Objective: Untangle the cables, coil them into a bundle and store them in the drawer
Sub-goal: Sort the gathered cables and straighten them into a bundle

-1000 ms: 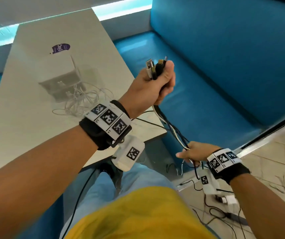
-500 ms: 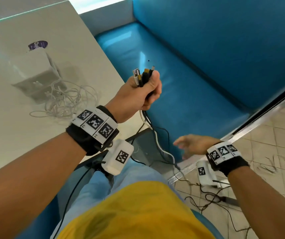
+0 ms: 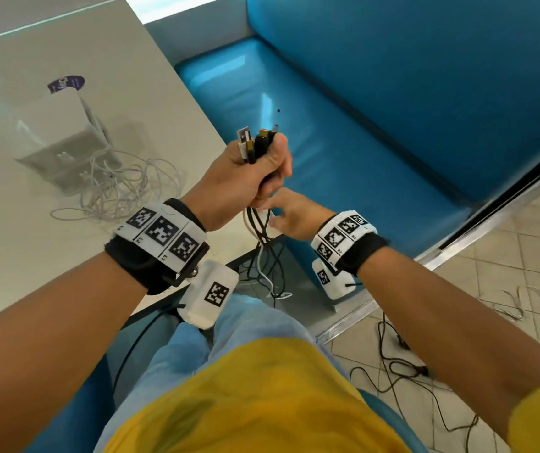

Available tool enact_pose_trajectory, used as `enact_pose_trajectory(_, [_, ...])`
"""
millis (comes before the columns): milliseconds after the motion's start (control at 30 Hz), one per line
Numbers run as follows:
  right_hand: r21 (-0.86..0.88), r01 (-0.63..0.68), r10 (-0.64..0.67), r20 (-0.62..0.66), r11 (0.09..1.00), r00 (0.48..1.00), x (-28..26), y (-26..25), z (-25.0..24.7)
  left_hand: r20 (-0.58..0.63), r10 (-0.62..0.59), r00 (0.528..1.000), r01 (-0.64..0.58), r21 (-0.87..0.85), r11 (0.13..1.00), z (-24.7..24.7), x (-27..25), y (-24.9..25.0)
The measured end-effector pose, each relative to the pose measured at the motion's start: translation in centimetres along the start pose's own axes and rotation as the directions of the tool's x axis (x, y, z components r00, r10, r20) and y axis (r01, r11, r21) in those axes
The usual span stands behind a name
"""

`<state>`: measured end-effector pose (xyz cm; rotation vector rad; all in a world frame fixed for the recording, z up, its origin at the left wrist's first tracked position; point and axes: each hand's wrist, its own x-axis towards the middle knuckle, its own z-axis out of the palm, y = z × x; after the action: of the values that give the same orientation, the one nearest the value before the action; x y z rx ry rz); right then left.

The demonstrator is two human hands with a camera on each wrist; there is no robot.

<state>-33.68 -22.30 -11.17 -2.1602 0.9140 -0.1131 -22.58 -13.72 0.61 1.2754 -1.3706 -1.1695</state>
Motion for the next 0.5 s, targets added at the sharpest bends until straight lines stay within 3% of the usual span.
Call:
enact_pose_trajectory(133, [-0.007,-0.039,0.039,-0.050,0.999,0.998,-0.1,1.0,-0.9,-0.045,-0.008,0.999,0.006,-0.031,0.999,-1.2,-0.2,-0.4])
enact_pose_trajectory(300, [-0.097,-0.264,0.253,-0.115,0.960,0.961,-2.4,6.3,-0.8,-0.038,-0.017,0.999,0.016,-0.027,1.000,0.1,0.1,-0.9])
enact_pose_trajectory(500, [-0.296,-0.534,0.563,0.014,0.792,0.827,-5.9,11.1,0.6,-0.020,-0.027,0.999,0.027,0.020,0.999,1.5,0.0,-1.4])
